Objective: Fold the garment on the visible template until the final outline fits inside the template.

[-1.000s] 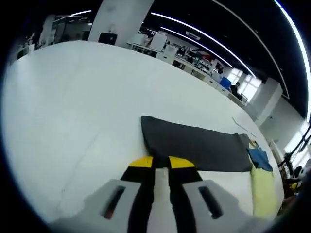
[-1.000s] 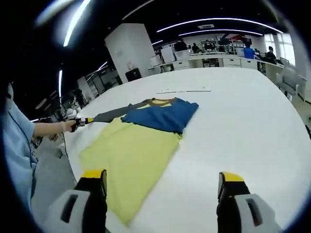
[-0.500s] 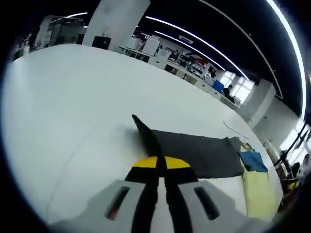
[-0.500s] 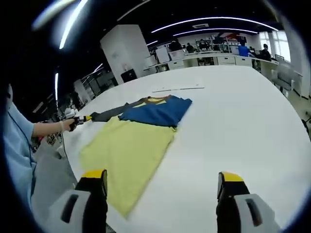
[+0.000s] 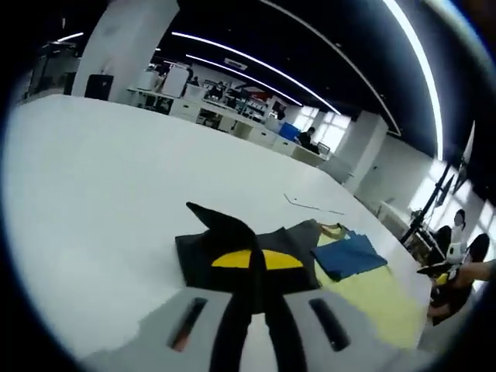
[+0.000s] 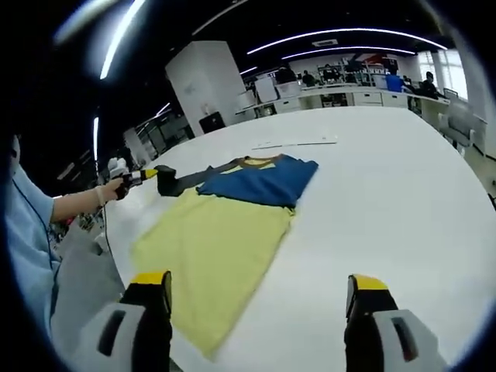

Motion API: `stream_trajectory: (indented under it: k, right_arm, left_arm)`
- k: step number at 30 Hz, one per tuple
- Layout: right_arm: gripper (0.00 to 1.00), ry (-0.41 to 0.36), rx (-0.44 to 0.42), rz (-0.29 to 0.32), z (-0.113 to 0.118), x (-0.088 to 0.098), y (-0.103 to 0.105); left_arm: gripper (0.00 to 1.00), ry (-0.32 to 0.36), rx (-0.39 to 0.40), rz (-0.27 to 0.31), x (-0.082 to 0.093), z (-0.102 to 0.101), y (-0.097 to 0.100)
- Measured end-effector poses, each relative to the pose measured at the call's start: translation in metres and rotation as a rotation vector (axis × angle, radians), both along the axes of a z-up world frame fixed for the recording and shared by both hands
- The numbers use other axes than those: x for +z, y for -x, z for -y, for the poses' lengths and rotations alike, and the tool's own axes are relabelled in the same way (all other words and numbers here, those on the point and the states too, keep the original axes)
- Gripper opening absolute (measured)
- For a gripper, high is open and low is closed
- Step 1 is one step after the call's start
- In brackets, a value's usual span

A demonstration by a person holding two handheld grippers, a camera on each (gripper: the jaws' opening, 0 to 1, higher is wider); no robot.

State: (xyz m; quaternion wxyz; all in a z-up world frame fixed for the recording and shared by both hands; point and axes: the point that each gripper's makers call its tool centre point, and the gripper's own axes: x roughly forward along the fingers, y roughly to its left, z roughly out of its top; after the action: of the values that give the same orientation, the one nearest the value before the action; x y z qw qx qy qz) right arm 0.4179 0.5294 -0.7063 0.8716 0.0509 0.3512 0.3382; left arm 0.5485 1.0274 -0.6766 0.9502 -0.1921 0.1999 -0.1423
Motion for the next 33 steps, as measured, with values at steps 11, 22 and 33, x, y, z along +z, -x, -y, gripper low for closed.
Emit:
stream_trajectory:
  k: [11,22,33]
  right_arm:
    - [0.94,-0.022,-0.028,-0.007,0.007,-0.002,0.008]
    - [0.94,-0.048,-0.045,-0.023,0.001,-0.006,0.013]
    - [0.93,-0.064,-0.05,-0.051,-0.004,-0.016,0.022]
  left_arm:
    - [0.0,0.061,-0.108,0.064,0.031,0.07,-0.028]
    - [0.0,0.109,-0.225,0.103,0.05,0.143,-0.044]
    - [0.0,0.184,-0.288,0.109,0.044,0.218,-0.059]
